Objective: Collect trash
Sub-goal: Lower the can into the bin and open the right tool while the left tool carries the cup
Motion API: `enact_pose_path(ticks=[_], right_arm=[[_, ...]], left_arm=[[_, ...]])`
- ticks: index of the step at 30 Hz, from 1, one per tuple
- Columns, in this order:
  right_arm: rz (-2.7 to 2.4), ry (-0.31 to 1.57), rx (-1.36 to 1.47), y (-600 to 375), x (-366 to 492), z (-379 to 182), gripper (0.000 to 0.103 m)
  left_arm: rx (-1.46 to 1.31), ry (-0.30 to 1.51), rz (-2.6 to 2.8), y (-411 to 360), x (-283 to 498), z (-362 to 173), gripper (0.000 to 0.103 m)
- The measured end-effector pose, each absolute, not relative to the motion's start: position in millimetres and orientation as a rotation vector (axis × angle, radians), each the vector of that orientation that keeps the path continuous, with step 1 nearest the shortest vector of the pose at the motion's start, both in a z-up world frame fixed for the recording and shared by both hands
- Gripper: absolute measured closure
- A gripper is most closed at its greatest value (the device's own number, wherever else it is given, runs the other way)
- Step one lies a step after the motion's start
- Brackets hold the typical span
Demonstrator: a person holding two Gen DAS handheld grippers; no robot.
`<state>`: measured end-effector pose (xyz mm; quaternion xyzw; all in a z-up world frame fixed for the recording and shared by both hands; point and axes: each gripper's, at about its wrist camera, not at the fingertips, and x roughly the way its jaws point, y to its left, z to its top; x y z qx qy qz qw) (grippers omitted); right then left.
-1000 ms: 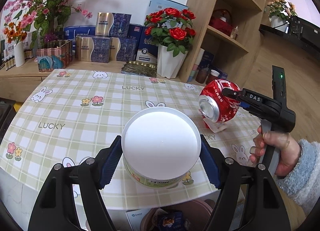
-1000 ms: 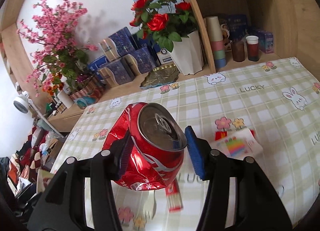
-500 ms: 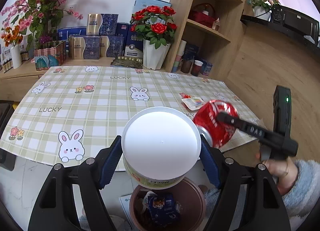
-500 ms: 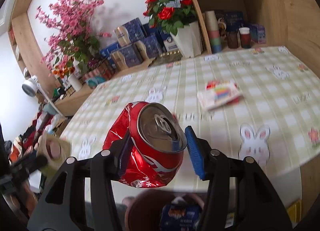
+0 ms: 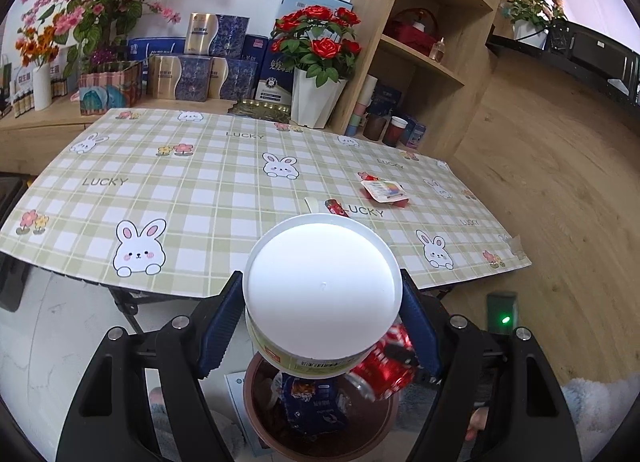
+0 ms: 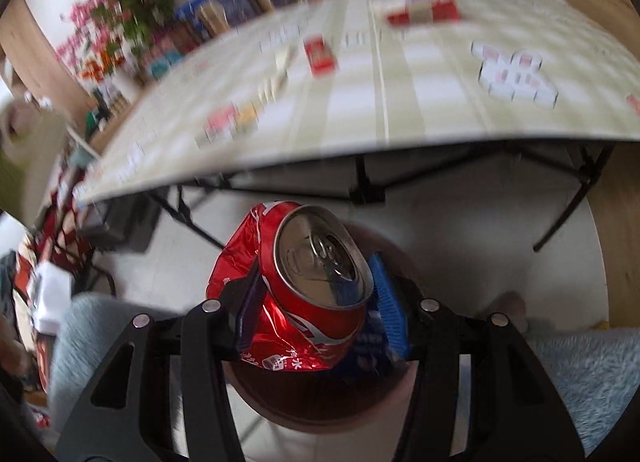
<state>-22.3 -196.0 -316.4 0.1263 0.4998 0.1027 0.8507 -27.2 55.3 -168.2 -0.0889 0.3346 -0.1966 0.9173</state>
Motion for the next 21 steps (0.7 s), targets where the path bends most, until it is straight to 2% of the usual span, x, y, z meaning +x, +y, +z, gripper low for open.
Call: enact_pose_path(ticks=[9,21], right_arm=[[0.226,1.244,0.131,-168.6,-22.2,-374.0,0.050],[0.216,1.407,0.124,-168.4,-14.4,-406.4,0.050]], left_arm=[[-0.186,0.699,-0.385,64.3,-25.4,-174.8,0.031],[-0.205,0.720,-0.372,68.4,-20.3,-183.9,0.031]])
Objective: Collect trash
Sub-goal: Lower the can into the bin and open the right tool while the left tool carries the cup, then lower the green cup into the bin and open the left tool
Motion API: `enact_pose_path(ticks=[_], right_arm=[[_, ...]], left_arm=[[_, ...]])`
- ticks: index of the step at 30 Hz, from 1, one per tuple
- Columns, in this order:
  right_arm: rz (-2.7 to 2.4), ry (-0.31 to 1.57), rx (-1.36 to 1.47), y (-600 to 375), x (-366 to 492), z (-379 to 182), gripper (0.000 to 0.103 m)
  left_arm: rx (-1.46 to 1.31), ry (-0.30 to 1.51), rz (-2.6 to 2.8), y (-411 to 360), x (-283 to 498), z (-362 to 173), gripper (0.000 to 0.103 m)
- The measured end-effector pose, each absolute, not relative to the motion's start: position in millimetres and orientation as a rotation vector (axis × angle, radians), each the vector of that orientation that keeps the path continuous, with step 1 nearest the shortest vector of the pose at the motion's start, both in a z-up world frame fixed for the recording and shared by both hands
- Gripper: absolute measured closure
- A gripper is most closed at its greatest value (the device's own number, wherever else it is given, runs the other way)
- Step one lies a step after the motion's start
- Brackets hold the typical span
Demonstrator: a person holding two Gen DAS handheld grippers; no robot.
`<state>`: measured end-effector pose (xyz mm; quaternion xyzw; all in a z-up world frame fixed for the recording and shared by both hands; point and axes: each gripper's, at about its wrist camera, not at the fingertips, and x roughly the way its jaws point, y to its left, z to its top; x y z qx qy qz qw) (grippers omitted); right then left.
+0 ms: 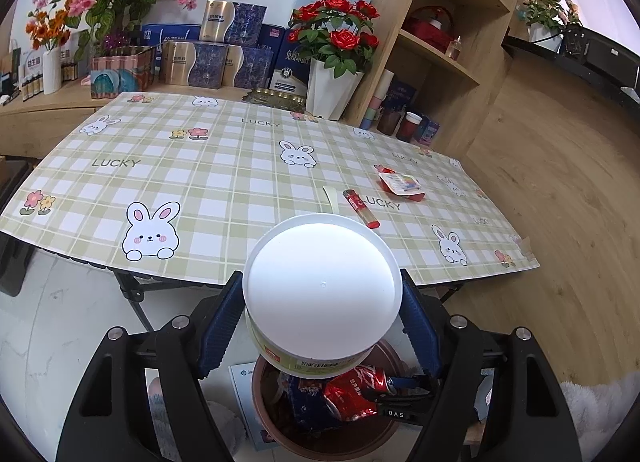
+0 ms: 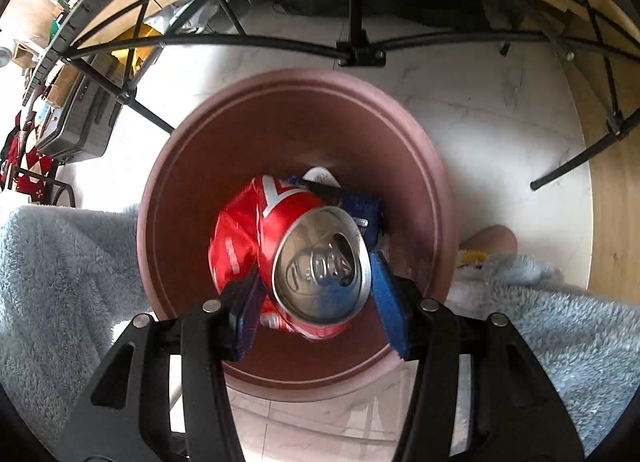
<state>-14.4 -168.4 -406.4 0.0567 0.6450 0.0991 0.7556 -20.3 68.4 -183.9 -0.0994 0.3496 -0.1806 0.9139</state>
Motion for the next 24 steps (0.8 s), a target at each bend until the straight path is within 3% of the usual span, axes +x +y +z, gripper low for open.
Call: enact_pose_path(ticks=[8,11,13,18,24], right_arm=[[0.245,1.434,0.123,-164.2,-14.9,-411.2,0.048],[0.263,1.387,0.136,-163.8,-14.9,-401.1,0.035],[0.261,1.317,0.151,-166.6,-15.0,-385.6,0.021],[0.226,1.087,0.209,-182.9,-18.5,-336.6,0.008],[0.144,0.855,0.221,-210.8,-21.5,-277.1,0.006]], left_arm=[[-0.199,0.727,-0.374,65.8,-20.0,-185.0,0.031],[-0.197,0.729,-0.373,65.7,-19.8,-186.0,0.031],[-0.198,0.732,-0.372,65.9,-19.7,-186.9,0.031],[-0.191,0.740,-0.373,64.9,-18.6,-188.1,0.031],[-0.179,0.759,-0.383,59.7,-16.9,-192.2,0.031]])
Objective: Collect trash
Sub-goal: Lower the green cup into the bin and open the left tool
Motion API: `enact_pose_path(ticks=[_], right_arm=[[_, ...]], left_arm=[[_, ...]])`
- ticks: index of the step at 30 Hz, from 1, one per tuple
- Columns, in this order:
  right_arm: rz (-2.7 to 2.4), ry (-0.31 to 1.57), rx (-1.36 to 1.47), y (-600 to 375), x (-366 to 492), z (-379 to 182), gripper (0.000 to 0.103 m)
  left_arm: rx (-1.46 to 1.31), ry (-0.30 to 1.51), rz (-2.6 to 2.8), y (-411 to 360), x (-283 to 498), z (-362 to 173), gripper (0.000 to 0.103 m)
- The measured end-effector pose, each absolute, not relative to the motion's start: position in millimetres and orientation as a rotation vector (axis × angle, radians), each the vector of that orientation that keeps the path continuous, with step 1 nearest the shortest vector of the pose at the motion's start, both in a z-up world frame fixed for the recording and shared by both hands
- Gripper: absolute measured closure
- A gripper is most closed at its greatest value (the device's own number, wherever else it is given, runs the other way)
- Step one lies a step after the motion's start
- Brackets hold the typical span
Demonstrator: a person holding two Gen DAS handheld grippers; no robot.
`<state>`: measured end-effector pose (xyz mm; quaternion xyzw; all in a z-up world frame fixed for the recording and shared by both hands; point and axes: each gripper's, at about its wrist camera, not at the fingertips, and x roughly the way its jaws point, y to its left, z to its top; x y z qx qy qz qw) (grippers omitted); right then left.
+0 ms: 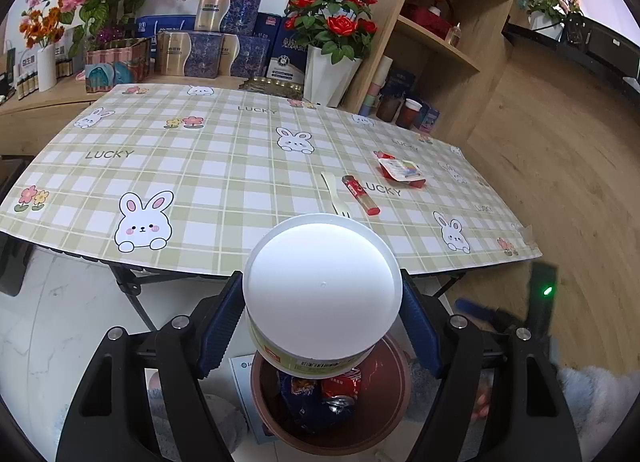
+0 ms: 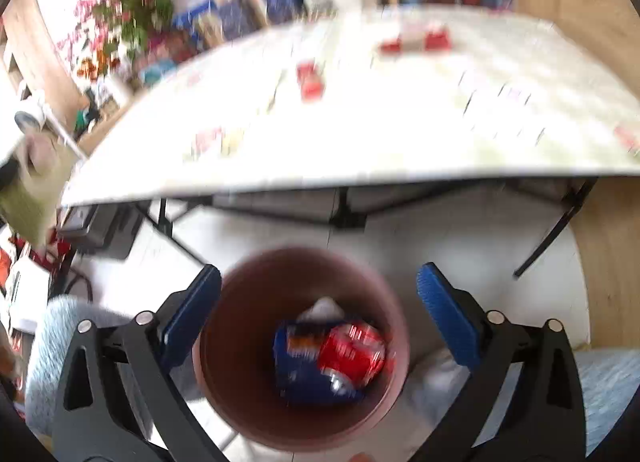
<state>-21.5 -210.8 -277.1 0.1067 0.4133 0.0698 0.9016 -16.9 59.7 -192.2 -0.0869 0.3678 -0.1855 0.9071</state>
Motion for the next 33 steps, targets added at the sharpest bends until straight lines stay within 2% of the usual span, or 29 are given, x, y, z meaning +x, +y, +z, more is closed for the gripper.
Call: enact_pose_path(ticks=[7,18,27,33], right_arm=[[0.112,0.733,0.243,-237.7,-18.7,-244.6,0.006],[0.120,0.729,0.304,-253.2,-19.1,-244.1,0.006],[0.135,0.704,0.335,-263.5,-16.7,-238.3,0.006],[0.123,0.704,0.355,-271.1,-14.8,-237.8,0.006]], left_arm=[[-0.146,0.791,-0.392,49.6,-13.6,-199.6,0.030],[-0.089,0.879,-0.400,27.6,-4.1,-225.4,0.030],[-0.069,1.035,-0.407,8.5,12.6,-276.2,0.030],[-0.036,1.060,-0.410,-6.9,21.5,-291.7,0.030]])
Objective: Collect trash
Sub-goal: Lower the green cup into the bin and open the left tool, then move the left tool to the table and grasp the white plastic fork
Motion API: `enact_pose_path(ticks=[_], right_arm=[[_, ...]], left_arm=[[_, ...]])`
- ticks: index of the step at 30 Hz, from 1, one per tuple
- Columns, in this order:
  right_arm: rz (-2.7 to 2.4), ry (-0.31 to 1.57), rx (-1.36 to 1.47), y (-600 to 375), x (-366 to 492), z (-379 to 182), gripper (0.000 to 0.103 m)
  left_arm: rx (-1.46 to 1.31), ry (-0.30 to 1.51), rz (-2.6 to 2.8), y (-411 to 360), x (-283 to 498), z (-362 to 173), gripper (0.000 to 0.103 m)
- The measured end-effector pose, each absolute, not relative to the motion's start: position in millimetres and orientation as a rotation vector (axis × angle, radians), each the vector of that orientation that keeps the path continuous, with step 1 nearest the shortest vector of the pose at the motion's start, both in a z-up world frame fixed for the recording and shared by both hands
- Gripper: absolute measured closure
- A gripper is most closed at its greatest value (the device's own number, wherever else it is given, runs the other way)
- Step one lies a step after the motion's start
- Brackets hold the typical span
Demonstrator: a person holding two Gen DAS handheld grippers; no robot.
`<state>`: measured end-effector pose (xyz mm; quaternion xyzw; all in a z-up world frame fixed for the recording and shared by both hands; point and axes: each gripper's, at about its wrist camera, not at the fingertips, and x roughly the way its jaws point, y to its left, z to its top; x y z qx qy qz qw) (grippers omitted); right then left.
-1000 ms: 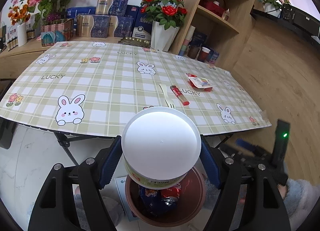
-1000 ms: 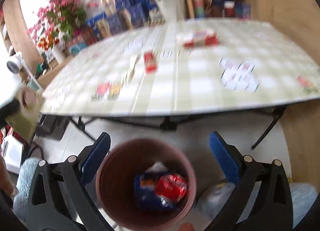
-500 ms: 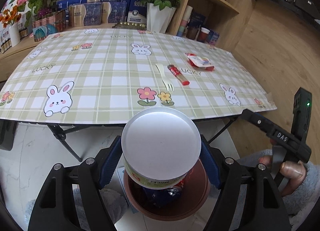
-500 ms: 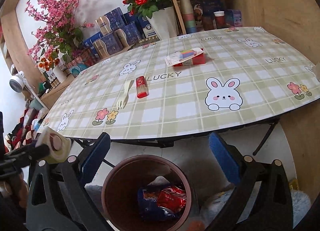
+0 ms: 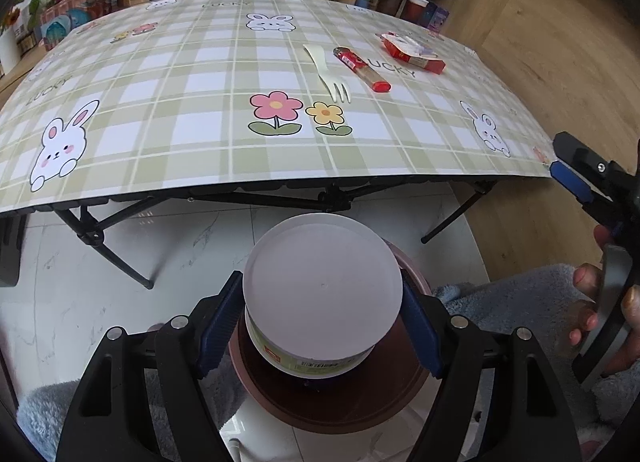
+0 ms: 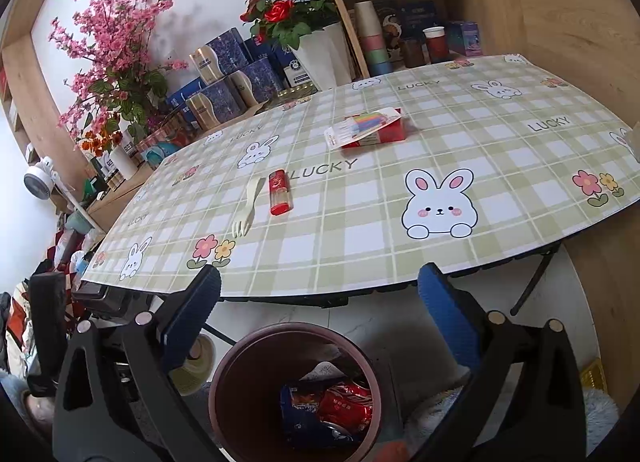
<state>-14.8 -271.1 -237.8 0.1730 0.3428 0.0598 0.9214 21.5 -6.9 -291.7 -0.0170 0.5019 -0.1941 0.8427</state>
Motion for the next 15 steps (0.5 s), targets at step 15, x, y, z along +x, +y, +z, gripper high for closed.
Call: enact_pose_path(ticks=[15], right_arm=[[0.091,0.692,0.302,-269.6,-21.9,-230.9,0.006]], left_arm=[[-0.041,0.764,-0.362,16.2,9.3,-219.0,0.006]])
